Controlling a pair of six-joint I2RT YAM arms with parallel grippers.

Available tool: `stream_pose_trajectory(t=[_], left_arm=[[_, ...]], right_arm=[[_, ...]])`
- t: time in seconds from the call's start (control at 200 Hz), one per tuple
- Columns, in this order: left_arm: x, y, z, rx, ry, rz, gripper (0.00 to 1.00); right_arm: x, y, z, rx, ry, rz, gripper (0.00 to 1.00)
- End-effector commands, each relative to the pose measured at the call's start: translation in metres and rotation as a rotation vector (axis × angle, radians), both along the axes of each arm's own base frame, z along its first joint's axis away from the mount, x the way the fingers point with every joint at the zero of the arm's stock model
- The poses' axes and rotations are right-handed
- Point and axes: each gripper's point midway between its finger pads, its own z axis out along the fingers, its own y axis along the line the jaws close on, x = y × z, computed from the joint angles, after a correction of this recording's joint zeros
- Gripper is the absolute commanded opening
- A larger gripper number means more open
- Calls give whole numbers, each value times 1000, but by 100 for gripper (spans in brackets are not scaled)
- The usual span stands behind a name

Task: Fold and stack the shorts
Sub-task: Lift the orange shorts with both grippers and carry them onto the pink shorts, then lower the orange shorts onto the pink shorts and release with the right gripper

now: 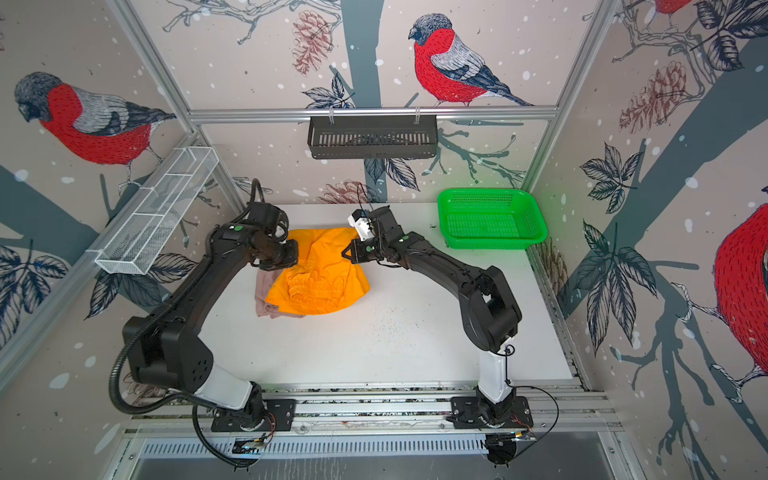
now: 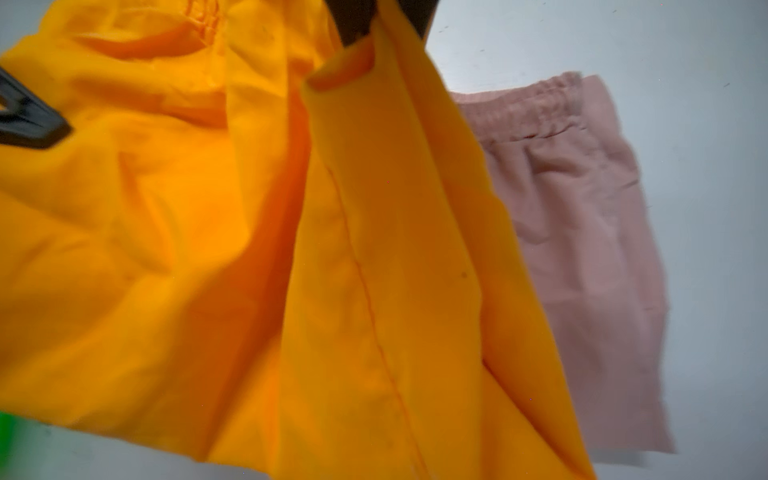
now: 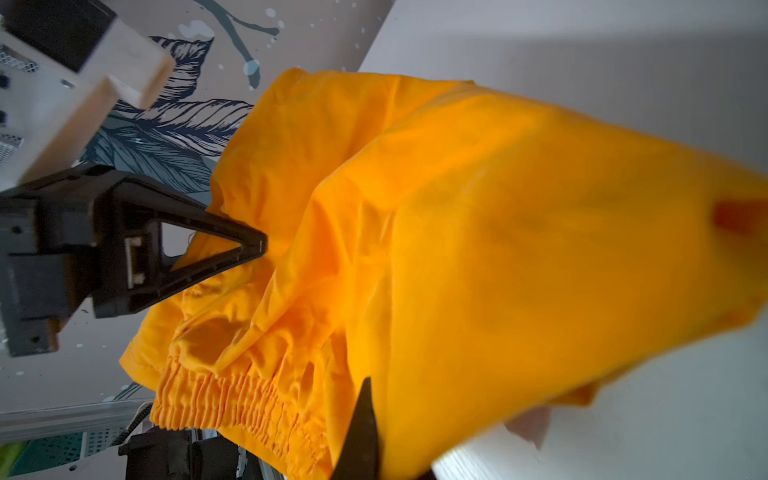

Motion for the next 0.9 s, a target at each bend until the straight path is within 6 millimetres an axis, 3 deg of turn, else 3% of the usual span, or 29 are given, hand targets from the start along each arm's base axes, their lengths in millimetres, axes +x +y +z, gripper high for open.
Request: stream_pose_trajectory(t=[0.0,0.14,0.27,0.49,0.66,0.705,0.74,0.775,0.79,0.8,0.895], left_arm=[[-13,37,-18,62,51,52,0],[-13,68,-41,52,86,115,0],[-2,82,-51,48,73,135,0],[21,90,-79,47,104,118,0],[31,94,-99,57,88,145,0],[32,100,-103,82,88,153,23],[34,103,-105,96,90,159,42],[34,107,-106,107,92,169,69],[35,108,-106,109,92,172,89],[35,109,-107,110,93,173,95],[37,114,-102,109,83,192,98]], right_arm=[[5,25,2,49,-11,74,2],[13,46,-18,51,5,112,2],[19,51,-36,49,8,108,2],[32,52,-64,18,0,86,3],[49,59,-86,5,-15,55,15],[52,60,-90,7,-29,51,22],[53,60,-93,7,-45,38,34],[55,60,-94,6,-70,33,47],[56,61,-94,7,-79,35,50],[56,62,-94,7,-85,38,52],[55,63,-82,20,-109,50,64]])
